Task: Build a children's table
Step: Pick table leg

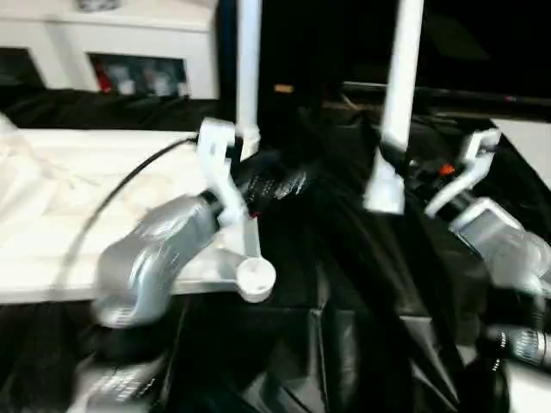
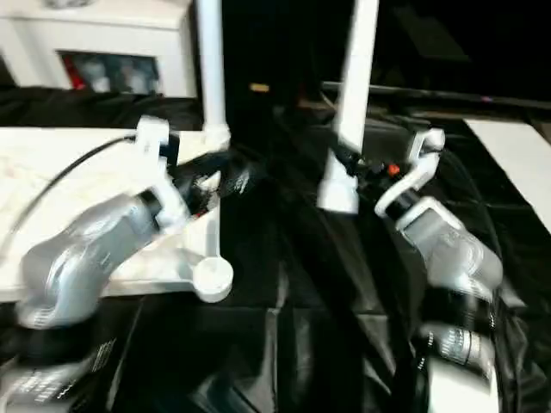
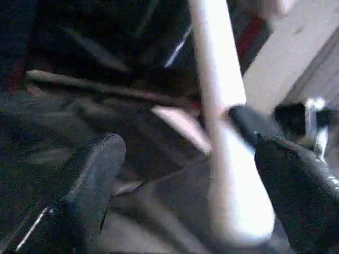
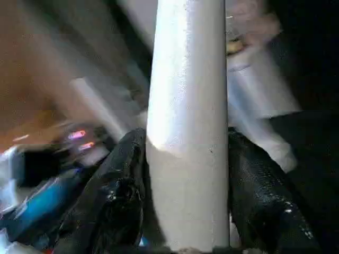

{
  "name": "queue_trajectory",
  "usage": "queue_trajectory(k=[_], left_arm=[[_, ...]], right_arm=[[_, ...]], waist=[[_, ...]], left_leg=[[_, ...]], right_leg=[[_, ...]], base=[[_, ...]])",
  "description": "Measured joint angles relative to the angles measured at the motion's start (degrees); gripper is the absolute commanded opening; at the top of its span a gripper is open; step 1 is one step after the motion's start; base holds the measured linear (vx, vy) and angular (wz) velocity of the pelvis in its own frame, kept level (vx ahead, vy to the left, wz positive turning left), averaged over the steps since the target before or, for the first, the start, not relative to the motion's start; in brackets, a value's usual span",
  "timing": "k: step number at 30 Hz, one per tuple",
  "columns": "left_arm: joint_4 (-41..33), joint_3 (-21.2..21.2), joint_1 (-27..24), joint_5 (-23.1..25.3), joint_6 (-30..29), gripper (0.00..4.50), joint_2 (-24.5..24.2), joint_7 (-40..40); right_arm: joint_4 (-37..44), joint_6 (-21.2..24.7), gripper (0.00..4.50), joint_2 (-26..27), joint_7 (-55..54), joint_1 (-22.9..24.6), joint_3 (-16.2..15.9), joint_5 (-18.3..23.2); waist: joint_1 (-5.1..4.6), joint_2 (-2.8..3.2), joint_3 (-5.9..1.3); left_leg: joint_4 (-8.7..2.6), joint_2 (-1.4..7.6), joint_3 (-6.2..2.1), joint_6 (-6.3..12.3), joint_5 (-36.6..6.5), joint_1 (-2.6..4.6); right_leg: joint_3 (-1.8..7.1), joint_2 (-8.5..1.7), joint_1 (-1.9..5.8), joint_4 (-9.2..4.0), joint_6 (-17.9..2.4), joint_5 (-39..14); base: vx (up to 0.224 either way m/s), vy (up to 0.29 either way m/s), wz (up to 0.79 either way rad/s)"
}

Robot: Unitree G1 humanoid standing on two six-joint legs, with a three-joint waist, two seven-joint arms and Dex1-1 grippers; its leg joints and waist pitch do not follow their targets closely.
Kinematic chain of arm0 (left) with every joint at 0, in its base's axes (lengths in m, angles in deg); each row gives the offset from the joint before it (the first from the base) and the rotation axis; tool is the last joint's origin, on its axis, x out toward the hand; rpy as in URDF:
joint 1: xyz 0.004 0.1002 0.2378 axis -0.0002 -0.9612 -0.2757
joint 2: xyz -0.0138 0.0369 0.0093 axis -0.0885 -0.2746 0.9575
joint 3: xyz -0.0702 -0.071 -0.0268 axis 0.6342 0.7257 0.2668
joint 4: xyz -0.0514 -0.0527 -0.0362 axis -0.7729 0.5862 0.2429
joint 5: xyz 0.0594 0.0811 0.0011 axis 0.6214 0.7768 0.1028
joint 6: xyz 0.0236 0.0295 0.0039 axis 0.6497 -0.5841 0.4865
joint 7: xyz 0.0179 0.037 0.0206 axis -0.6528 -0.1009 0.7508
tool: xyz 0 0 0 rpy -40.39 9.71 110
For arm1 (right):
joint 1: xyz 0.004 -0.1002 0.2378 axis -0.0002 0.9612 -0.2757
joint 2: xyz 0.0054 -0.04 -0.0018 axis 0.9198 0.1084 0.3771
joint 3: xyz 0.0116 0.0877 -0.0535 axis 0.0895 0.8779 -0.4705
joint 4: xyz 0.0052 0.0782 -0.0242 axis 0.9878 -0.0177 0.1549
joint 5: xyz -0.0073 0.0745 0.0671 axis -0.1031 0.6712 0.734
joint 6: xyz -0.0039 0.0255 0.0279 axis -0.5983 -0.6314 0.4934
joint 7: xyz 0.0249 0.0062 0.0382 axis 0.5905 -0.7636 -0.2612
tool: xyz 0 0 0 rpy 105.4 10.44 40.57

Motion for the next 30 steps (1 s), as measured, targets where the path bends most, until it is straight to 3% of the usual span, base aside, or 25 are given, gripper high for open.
queue_trajectory(k=[4, 10, 15, 17, 19, 25, 26, 30], left_arm=[[2.8, 2.1, 3.6, -3.9, -1.2, 4.50, 3.3, 1.3], [3.3, 5.3, 5.4, -9.8, -3.3, 4.50, 5.4, 2.3], [3.1, 6.4, 5.6, -10.9, -5.7, 4.50, 5.3, 3.6], [3.7, 6.8, 5.6, -10.4, -5.8, 4.12, 5.4, 5.9], [4.8, 7.2, 5.7, -9.8, -5.5, 4.09, 5.5, 7.3], [6.9, 9.7, 8.1, -10.4, -3.5, 3.63, 6.1, 11.0], [7.0, 10.3, 8.2, -10.9, -3.2, 3.35, 6.1, 11.4], [7.1, 11.0, 8.2, -11.8, -3.0, 3.21, 6.0, 11.6]], right_arm=[[5.4, 2.6, 1.85, 0.1, 1.8, 2.7, -3.8, 3.0], [7.5, 3.9, 1.85, -0.1, 2.1, 3.7, -6.6, 3.1], [10.6, 5.1, 1.85, -1.2, 3.6, 4.7, -9.4, 3.1], [11.8, 5.6, 1.85, -1.9, 3.9, 5.2, -11.4, 3.1], [12.4, 5.6, 1.85, -2.0, 3.9, 5.9, -12.4, 3.1], [12.2, 5.6, 1.84, -2.0, 3.6, 6.2, -13.7, 2.3], [12.2, 5.6, 1.84, -2.0, 3.5, 6.3, -13.8, 2.1], [12.2, 5.5, 1.84, -2.1, 2.8, 6.3, -14.3, 1.8]], waist=[[0.30, -0.07, 0.04], [0.27, -0.42, 0.23], [0.46, -0.56, 0.29], [0.51, -0.61, 0.29], [0.60, -0.70, 0.29], [1.13, -0.74, 0.32], [1.13, -0.74, 0.32], [1.15, -0.74, 0.32]], left_leg=[[0.00, 0.00, 0.01, 0.07, 0.1, -0.01], [-0.01, 0.02, 0.00, 0.06, 0.1, -0.07], [-0.02, 0.04, -0.06, 0.07, 0.1, -0.21], [-0.01, 0.05, -0.06, 0.08, 0.1, -0.25], [-0.01, 0.07, -0.09, 0.11, 0.1, -0.29], [-0.02, 0.07, -0.10, 0.19, 0.2, -0.49], [-0.02, 0.07, -0.10, 0.18, 0.2, -0.53], [-0.02, 0.07, -0.10, 0.30, 0.3, -0.64]], right_leg=[[-0.04, -0.03, 0.01, 0.00, 0.0, 0.0], [-0.10, -0.03, -0.01, -0.01, 0.0, 0.0], [-0.29, -0.09, 0.00, -0.18, 0.0, 0.0], [-0.37, -0.12, 0.01, -0.22, 0.0, 0.0], [-0.45, -0.12, 0.01, -0.25, 0.0, 0.0], [-0.86, -0.40, 0.02, -0.29, 0.1, 0.0], [-0.91, -0.43, 0.02, -0.30, 0.1, 0.0], [-1.06, -0.51, 0.02, -0.30, 0.1, 0.0]], base=[[0.000, 0.000, 0.00], [0.000, 0.000, 0.00], [0.000, 0.000, 0.00], [0.000, 0.000, 0.00], [0.000, 0.000, 0.00], [0.000, 0.000, 0.00], [0.000, 0.000, 0.00], [0.000, 0.000, 0.00]])
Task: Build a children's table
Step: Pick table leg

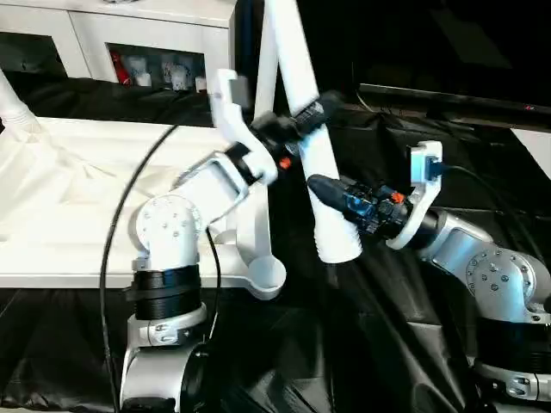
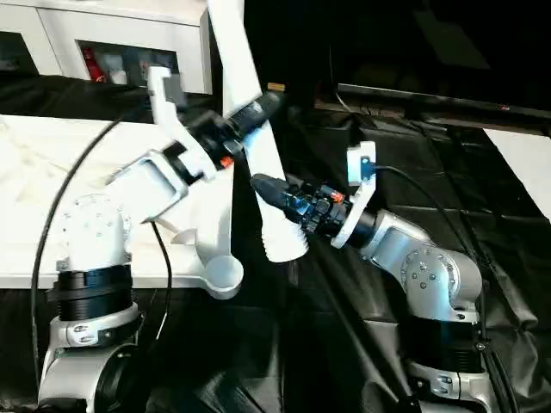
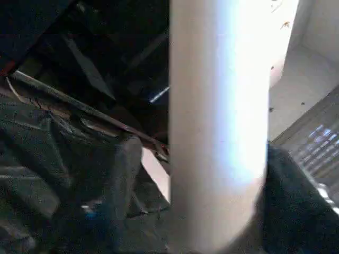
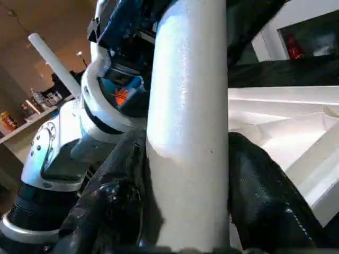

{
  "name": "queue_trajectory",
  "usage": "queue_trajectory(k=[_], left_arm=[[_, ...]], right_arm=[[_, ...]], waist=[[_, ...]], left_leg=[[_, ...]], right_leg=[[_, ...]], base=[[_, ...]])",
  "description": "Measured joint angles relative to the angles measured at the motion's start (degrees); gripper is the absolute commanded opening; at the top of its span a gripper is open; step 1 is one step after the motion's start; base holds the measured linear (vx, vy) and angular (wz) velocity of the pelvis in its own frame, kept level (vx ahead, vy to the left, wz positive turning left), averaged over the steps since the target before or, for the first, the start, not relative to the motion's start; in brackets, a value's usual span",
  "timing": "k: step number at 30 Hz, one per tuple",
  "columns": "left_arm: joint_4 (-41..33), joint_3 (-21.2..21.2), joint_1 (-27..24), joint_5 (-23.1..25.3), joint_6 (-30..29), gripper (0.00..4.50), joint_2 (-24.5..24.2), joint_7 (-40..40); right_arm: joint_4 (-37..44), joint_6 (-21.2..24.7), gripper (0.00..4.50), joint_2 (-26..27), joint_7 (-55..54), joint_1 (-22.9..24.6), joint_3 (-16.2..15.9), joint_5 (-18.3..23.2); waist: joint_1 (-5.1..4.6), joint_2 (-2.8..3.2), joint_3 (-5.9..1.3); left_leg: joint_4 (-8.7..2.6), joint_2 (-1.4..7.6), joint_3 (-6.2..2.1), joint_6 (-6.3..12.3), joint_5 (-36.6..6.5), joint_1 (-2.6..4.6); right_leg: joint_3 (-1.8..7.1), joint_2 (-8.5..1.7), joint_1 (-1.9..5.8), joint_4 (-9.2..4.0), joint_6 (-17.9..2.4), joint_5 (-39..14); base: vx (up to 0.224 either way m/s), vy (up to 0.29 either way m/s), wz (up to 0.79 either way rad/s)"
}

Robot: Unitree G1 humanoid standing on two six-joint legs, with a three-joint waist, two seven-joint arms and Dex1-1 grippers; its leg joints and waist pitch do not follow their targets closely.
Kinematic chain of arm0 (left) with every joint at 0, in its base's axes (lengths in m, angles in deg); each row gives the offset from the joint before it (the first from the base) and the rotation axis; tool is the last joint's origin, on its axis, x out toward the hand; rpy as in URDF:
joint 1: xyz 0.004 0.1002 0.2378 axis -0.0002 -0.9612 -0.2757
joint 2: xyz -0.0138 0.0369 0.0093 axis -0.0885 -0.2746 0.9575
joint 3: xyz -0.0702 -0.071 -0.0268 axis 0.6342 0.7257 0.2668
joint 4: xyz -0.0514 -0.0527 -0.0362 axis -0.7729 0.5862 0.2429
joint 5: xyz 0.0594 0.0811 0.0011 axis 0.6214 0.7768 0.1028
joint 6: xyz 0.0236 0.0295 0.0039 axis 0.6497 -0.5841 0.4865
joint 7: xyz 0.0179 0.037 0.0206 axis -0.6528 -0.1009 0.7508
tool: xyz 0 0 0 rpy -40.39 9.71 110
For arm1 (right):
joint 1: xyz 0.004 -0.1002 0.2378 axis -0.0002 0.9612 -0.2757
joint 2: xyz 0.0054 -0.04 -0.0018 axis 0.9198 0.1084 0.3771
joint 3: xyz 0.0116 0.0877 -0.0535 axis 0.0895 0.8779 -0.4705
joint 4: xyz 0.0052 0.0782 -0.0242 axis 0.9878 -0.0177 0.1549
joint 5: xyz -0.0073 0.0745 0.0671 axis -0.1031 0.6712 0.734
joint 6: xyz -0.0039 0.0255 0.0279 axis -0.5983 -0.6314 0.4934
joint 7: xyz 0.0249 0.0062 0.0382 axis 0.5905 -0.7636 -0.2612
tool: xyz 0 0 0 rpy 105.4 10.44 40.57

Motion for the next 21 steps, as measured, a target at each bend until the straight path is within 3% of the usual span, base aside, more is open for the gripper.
queue_trajectory(k=[2, 8, 14, 15, 19, 21], left_arm=[[0.0, 0.1, 0.0, -0.4, -0.1, 2.94, 0.0, 0.2], [-0.1, 0.3, 0.0, -1.7, -0.4, 2.72, 0.1, 0.7], [-0.1, -0.8, 0.0, -1.7, -0.7, 2.06, -0.8, 0.3], [-0.1, -0.9, 0.0, -1.7, -0.7, 1.97, -0.9, 0.2], [-0.1, -2.2, 0.0, -1.0, -0.7, 1.82, -3.1, -0.8], [0.1, -3.8, 0.3, 0.2, -1.0, 1.81, -4.9, -2.0]], right_arm=[[0.0, -0.3, 1.84, 0.0, -0.1, 0.0, -0.2, 0.0], [0.0, -0.8, 1.84, 0.0, -0.7, 0.0, -0.8, -0.1], [0.0, -1.8, 1.84, -0.5, -1.0, 0.0, -1.8, -1.3], [0.0, -1.9, 2.40, -0.5, -1.0, 0.0, -1.9, -1.5], [-2.2, -2.2, 2.66, -0.5, -1.6, -1.6, -2.6, -2.3], [-3.3, -2.3, 2.99, -1.5, -1.3, -2.8, -3.6, -2.8]], waist=[[0.03, -0.01, -0.01], [0.00, 0.00, -0.01], [-0.04, 0.06, -0.01], [-0.05, 0.06, -0.01], [-0.10, 0.25, -0.02], [-0.12, 0.26, -0.02]], left_leg=[[0.00, 0.00, 0.01, 0.01, 0.0, -0.04], [0.00, -0.02, 0.07, 0.12, 0.2, -0.15], [0.00, -0.03, 0.07, 0.11, 0.2, -0.17], [0.00, -0.03, 0.07, 0.10, 0.2, -0.17], [0.00, -0.03, 0.06, 0.08, 0.2, -0.17], [0.00, -0.03, 0.06, 0.04, 0.3, -0.17]], right_leg=[[-0.08, -0.06, 0.00, 0.01, 0.0, 0.0], [-0.19, -0.21, 0.00, 0.00, 0.1, 0.1], [-0.21, -0.22, 0.00, -0.01, 0.2, 0.1], [-0.22, -0.22, 0.00, 0.00, 0.2, 0.1], [-0.22, -0.22, 0.00, 0.01, 0.2, 0.2], [-0.23, -0.22, -0.01, 0.03, 0.2, 0.2]], base=[[0.000, 0.000, 0.00], [0.000, 0.000, 0.00], [0.000, 0.000, 0.00], [0.000, 0.000, 0.00], [0.000, 0.000, 0.00], [0.000, 0.000, 0.00]])
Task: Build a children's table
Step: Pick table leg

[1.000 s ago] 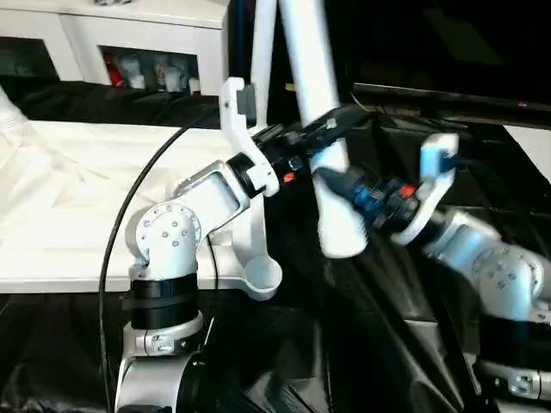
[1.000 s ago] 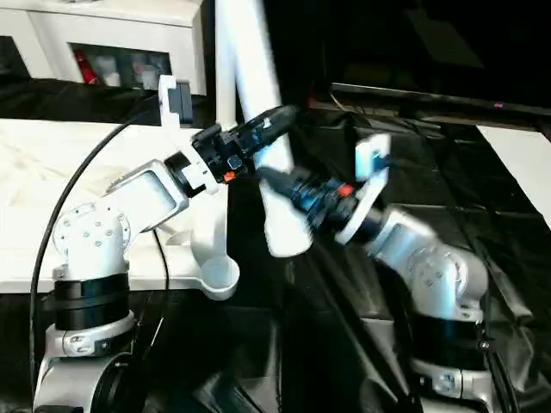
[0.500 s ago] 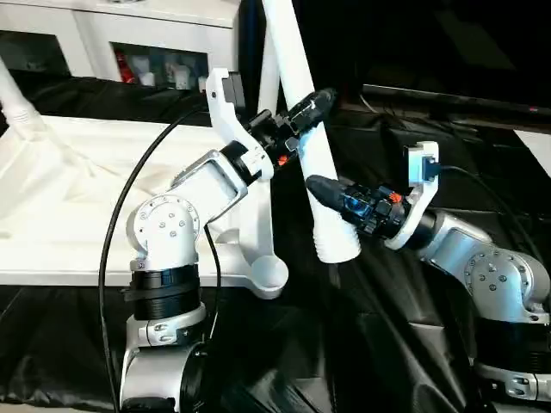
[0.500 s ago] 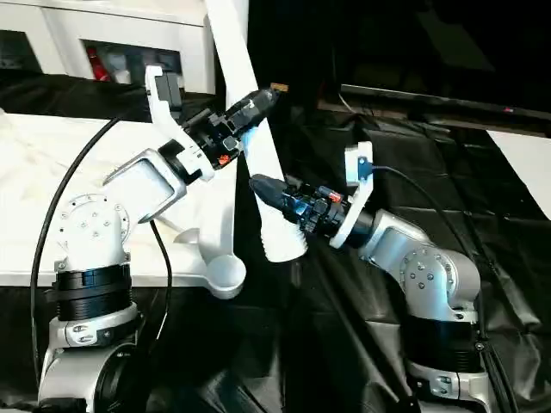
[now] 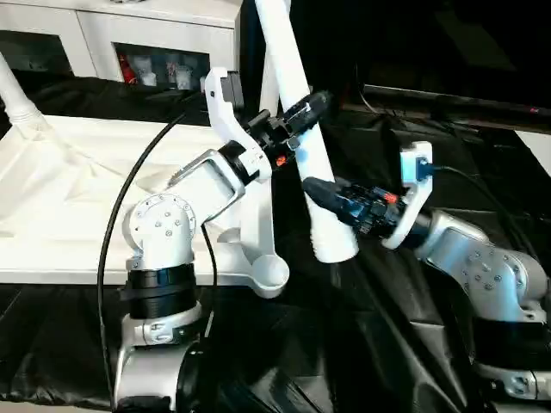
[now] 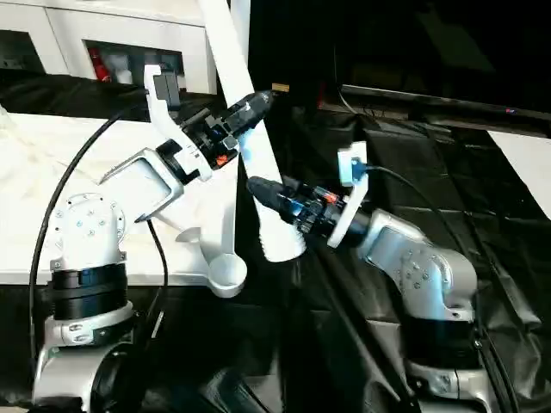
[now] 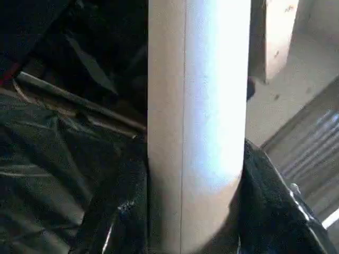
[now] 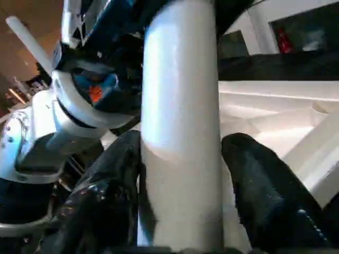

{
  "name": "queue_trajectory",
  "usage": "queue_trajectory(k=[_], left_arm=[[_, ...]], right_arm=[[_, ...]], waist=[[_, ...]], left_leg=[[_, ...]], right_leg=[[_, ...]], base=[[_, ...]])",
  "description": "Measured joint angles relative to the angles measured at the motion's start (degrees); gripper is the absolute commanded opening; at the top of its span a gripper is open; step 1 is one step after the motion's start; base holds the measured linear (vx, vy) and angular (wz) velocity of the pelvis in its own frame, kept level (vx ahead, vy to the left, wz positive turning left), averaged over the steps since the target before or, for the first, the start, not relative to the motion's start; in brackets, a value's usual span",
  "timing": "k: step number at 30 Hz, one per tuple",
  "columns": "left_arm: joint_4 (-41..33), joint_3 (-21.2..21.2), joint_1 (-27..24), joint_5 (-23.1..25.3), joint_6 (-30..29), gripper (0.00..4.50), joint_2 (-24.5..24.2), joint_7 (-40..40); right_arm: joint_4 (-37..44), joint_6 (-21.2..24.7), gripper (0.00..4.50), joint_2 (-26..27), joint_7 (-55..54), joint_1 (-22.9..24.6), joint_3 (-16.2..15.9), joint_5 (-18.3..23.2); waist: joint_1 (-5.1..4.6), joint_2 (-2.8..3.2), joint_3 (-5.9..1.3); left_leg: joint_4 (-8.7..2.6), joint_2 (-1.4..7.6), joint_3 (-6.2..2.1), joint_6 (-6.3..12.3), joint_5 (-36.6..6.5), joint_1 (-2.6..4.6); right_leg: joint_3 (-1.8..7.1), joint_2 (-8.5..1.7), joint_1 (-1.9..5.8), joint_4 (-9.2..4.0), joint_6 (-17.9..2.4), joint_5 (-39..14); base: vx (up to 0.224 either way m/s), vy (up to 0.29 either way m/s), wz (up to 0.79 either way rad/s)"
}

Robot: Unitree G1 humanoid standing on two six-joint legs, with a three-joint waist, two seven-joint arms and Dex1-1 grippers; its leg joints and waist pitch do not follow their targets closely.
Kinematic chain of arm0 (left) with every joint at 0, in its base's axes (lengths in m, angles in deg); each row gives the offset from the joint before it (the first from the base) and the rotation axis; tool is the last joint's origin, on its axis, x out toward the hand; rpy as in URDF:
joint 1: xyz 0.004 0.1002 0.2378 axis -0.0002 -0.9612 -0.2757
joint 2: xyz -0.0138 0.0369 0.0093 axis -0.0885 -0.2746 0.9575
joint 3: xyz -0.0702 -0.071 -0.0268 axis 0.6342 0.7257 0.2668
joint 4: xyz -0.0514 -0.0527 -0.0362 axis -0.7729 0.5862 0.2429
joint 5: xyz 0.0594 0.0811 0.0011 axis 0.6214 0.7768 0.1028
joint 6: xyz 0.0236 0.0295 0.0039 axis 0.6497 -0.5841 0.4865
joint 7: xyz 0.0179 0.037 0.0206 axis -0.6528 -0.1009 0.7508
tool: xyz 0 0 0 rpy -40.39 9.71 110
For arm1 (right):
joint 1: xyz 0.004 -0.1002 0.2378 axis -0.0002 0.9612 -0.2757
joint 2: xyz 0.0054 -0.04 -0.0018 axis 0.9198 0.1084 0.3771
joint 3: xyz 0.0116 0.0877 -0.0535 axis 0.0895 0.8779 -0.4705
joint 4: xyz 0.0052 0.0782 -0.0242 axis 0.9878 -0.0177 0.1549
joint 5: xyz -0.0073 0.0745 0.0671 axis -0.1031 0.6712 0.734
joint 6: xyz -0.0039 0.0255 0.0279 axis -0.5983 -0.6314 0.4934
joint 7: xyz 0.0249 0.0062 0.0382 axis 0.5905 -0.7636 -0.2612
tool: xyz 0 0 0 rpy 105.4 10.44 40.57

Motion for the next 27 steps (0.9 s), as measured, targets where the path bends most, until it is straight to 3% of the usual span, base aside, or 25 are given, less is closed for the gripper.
queue_trajectory(k=[4, 6, 12, 21, 27], left_arm=[[0.1, -2.8, 1.4, 0.9, -0.6, 1.81, -2.7, -3.0], [0.2, -4.9, 2.2, 1.7, -0.7, 1.81, -4.8, -5.9], [1.0, -8.6, 3.7, 2.7, -1.0, 1.81, -7.4, -11.2], [1.0, -11.0, 3.8, 1.6, -1.6, 1.81, -8.3, -16.3], [0.9, -11.3, 3.9, 1.3, -1.7, 1.81, -8.6, -17.7]], right_arm=[[-0.8, -0.2, 3.25, -3.2, 2.9, -1.3, -2.7, -1.7], [-1.1, -0.3, 3.40, -6.5, 6.1, -1.7, -6.0, -3.5], [-3.5, -1.5, 3.86, -10.0, 12.1, -4.2, -11.8, -7.4], [-5.3, -2.5, 3.86, -11.0, 18.0, -5.8, -14.3, -8.3], [-6.0, -2.6, 3.24, -11.0, 19.9, -5.9, -15.8, -8.3]], waist=[[0.14, 0.00, 0.00], [0.16, 0.01, 0.00], [0.00, 0.01, 0.00], [0.07, -0.01, -0.01], [0.07, -0.01, -0.01]], left_leg=[[0.00, 0.00, 0.00, 0.00, 0.0, -0.05], [0.00, -0.01, 0.00, 0.00, 0.0, -0.04], [0.00, 0.00, 0.01, 0.02, 0.0, -0.02], [0.00, 0.00, 0.02, 0.17, 0.1, -0.03], [0.00, 0.00, 0.02, 0.18, 0.2, -0.03]], right_leg=[[-0.02, 0.00, 0.01, -0.03, 0.0, 0.0], [-0.02, -0.02, 0.02, -0.06, 0.0, 0.0], [-0.03, -0.03, 0.00, 0.01, 0.0, 0.0], [-0.05, -0.04, 0.00, 0.06, 0.0, 0.0], [-0.06, -0.05, 0.00, 0.10, -0.1, 0.1]], base=[[0.000, 0.000, 0.00], [0.000, 0.000, 0.00], [0.000, 0.000, 0.00], [0.000, 0.000, 0.00], [0.000, 0.000, 0.00]])
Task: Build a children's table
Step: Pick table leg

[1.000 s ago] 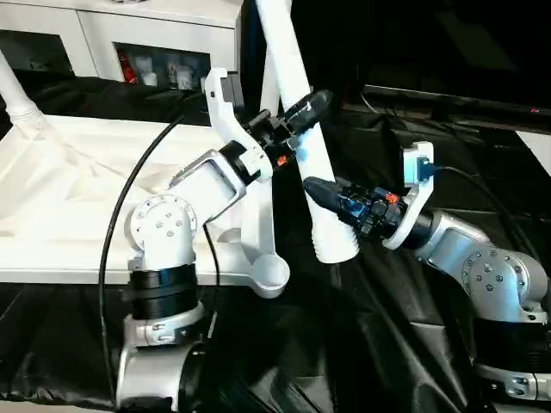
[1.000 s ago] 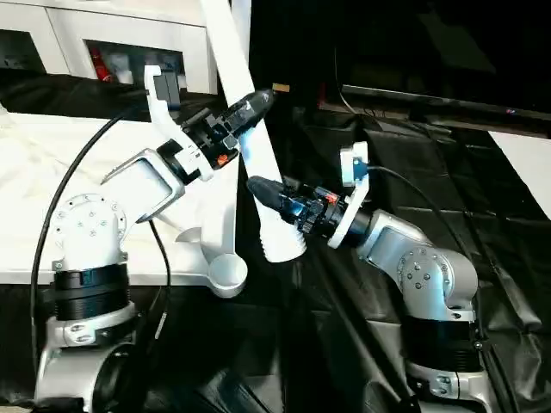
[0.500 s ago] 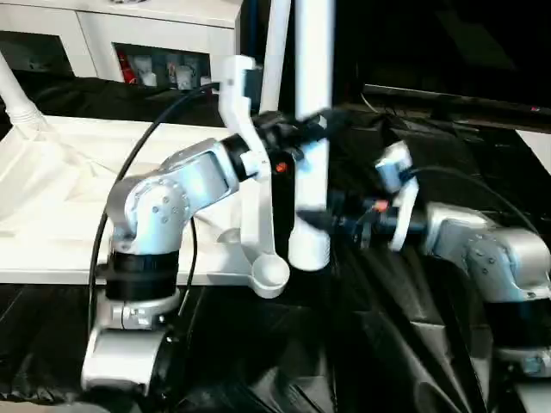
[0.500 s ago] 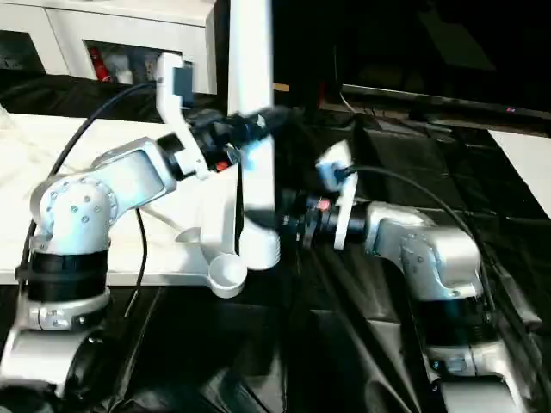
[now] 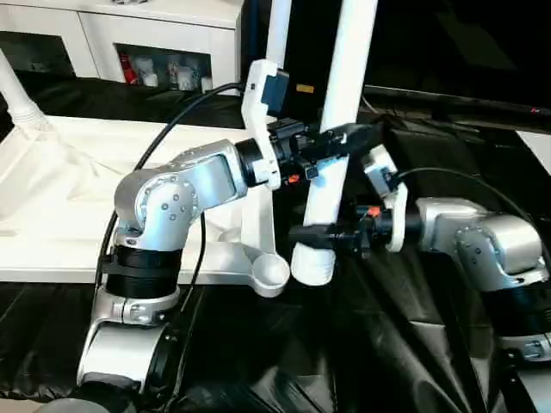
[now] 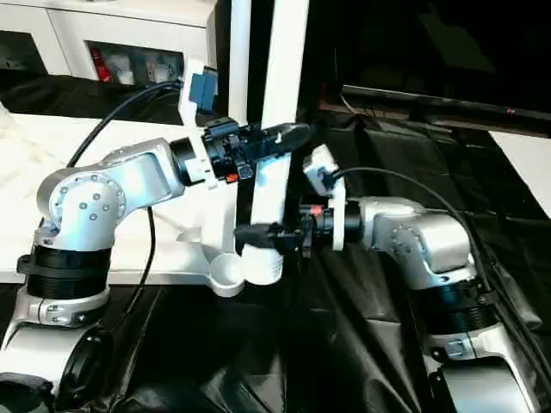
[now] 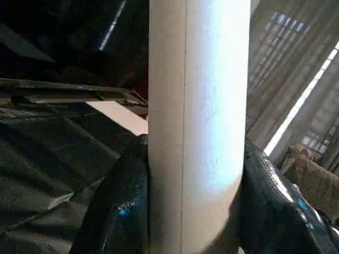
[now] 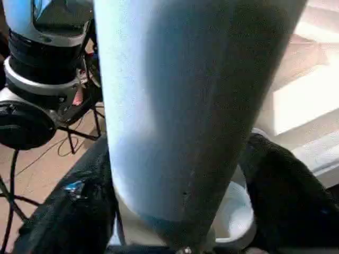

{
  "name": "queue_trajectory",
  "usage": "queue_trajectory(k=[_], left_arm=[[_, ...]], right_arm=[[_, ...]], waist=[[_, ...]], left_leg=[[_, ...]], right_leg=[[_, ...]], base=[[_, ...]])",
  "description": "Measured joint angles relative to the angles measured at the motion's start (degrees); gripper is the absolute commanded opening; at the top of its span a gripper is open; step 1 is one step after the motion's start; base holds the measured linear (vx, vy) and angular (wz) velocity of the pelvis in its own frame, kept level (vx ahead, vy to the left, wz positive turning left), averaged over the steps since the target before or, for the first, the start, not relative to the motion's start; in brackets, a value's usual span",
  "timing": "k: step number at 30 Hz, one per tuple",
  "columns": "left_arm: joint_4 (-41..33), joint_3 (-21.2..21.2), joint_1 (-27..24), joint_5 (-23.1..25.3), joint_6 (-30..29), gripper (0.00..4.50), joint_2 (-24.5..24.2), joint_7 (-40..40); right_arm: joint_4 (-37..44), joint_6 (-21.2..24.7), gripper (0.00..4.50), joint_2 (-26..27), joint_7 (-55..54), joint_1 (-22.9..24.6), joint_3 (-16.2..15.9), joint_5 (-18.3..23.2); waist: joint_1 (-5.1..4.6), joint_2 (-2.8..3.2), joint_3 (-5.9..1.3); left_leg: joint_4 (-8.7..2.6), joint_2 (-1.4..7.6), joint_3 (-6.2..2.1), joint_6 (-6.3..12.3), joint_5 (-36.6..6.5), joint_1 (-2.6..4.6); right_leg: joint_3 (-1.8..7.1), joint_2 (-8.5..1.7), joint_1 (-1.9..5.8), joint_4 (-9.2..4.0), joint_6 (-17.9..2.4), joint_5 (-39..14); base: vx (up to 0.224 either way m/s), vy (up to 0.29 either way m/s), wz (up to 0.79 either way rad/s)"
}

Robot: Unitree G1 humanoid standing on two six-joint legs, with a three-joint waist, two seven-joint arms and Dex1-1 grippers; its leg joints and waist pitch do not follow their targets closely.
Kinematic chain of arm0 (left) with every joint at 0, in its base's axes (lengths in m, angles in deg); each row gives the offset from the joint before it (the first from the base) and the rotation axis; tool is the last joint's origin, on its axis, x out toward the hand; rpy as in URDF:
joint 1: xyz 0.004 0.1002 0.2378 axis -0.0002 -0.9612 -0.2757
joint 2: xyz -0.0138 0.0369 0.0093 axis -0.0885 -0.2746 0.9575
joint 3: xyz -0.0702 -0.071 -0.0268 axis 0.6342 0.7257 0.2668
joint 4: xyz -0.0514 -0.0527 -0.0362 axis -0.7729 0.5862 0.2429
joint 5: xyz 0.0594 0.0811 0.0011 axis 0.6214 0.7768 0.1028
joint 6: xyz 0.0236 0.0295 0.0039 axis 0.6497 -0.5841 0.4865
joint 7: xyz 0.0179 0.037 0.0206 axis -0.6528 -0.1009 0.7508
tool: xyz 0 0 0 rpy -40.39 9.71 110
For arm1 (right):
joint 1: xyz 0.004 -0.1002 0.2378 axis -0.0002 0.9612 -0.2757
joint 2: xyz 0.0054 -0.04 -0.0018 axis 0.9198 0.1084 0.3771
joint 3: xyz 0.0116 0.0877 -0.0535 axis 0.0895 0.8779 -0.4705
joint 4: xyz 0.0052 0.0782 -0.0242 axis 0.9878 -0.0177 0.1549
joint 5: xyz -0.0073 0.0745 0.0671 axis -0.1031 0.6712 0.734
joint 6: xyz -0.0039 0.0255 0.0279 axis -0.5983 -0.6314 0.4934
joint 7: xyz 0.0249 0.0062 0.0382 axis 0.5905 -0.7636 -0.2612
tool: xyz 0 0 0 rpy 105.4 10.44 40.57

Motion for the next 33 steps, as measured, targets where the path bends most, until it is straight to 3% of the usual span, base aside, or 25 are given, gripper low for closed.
queue_trajectory(k=[4, 5, 8, 10, 14, 16, 20, 26, 30, 33], left_arm=[[0.0, -0.3, 0.0, 0.1, 0.0, 1.81, -0.5, -1.2], [0.0, -0.3, 0.0, 0.2, 0.0, 1.81, -0.6, -1.3], [0.0, -0.4, 0.0, 0.2, 0.1, 1.81, -0.9, -1.8], [0.0, -0.4, 0.0, 0.2, 0.1, 1.81, -1.0, -1.9], [0.0, -0.5, 0.0, 0.4, 0.4, 1.81, -1.2, -2.3], [0.0, -0.9, 0.0, 0.7, 0.8, 2.37, -1.2, -2.5], [0.1, -0.5, 0.0, 0.4, 0.7, 2.71, -1.0, -2.9], [0.0, 1.7, -0.8, 0.5, 7.0, 2.99, 1.4, -2.5], [-4.2, 5.3, -3.2, 1.4, 14.2, 2.99, 4.9, 1.8], [-6.2, 5.9, -4.7, 2.1, 15.6, 2.99, 3.4, 2.8]], right_arm=[[-1.5, -0.2, 3.03, 0.4, 1.9, -0.3, -0.5, 0.0], [-1.7, -0.2, 2.70, 0.6, 2.1, -0.3, -0.5, 0.0], [-2.0, -0.2, 2.61, 1.0, 2.8, -0.4, -0.5, 0.0], [-2.0, -0.2, 2.28, 1.1, 2.9, -0.4, -0.5, 0.0], [-2.4, -0.2, 2.14, 1.5, 3.0, -0.4, -0.6, 0.4], [-2.5, -0.2, 1.94, 1.6, 2.9, -0.4, -0.6, 0.4], [-2.5, -0.3, 1.91, 2.4, 2.4, -0.4, -0.4, 0.4], [-2.4, -1.5, 1.91, 5.5, -1.9, 0.2, 2.4, 1.2], [-2.3, -2.5, 1.91, 8.8, -7.7, 2.2, 7.1, 2.2], [-2.2, -3.9, 1.90, 9.9, -12.3, 3.8, 9.2, 2.1]], waist=[[0.00, 0.00, 0.00], [0.01, 0.00, 0.00], [0.02, 0.00, 0.00], [0.03, 0.00, 0.00], [0.04, 0.00, 0.00], [0.05, 0.00, 0.00], [0.03, 0.00, 0.00], [0.08, 0.00, 0.00], [0.12, -0.01, -0.01], [0.05, 0.00, -0.01]], left_leg=[[0.00, 0.00, 0.00, -0.01, 0.0, 0.00], [0.00, 0.00, 0.00, -0.01, 0.0, 0.00], [0.00, 0.00, 0.00, 0.00, 0.0, 0.00], [0.00, 0.00, 0.00, -0.01, 0.0, 0.00], [0.00, 0.00, 0.00, -0.02, 0.1, 0.00], [0.00, 0.00, 0.00, -0.03, 0.1, 0.00], [0.00, 0.00, 0.00, -0.03, 0.1, 0.02], [0.00, 0.00, 0.00, -0.05, 0.1, 0.01], [0.00, 0.00, 0.00, -0.04, 0.1, -0.01], [0.00, 0.01, 0.00, -0.07, 0.1, 0.02]], right_leg=[[-0.01, 0.00, 0.00, 0.02, 0.0, 0.0], [-0.01, -0.01, 0.00, 0.03, 0.0, 0.0], [-0.02, -0.01, 0.00, 0.04, 0.0, 0.0], [-0.02, -0.01, 0.00, 0.04, 0.0, 0.0], [-0.02, -0.02, 0.00, 0.07, 0.0, 0.0], [-0.03, -0.02, 0.00, 0.08, 0.0, 0.0], [-0.03, -0.03, 0.00, 0.13, 0.0, 0.0], [-0.05, -0.05, 0.00, 0.14, 0.0, 0.0], [-0.08, -0.07, 0.00, 0.13, 0.0, 0.0], [-0.09, -0.07, -0.01, 0.17, 0.0, 0.0]], base=[[0.000, 0.000, 0.00], [0.000, 0.000, 0.00], [0.000, 0.000, 0.00], [0.000, 0.000, 0.00], [0.000, 0.000, 0.00], [0.000, 0.000, 0.00], [0.000, 0.000, 0.00], [0.000, 0.000, 0.00], [0.000, 0.000, 0.00], [0.000, 0.000, 0.00]])
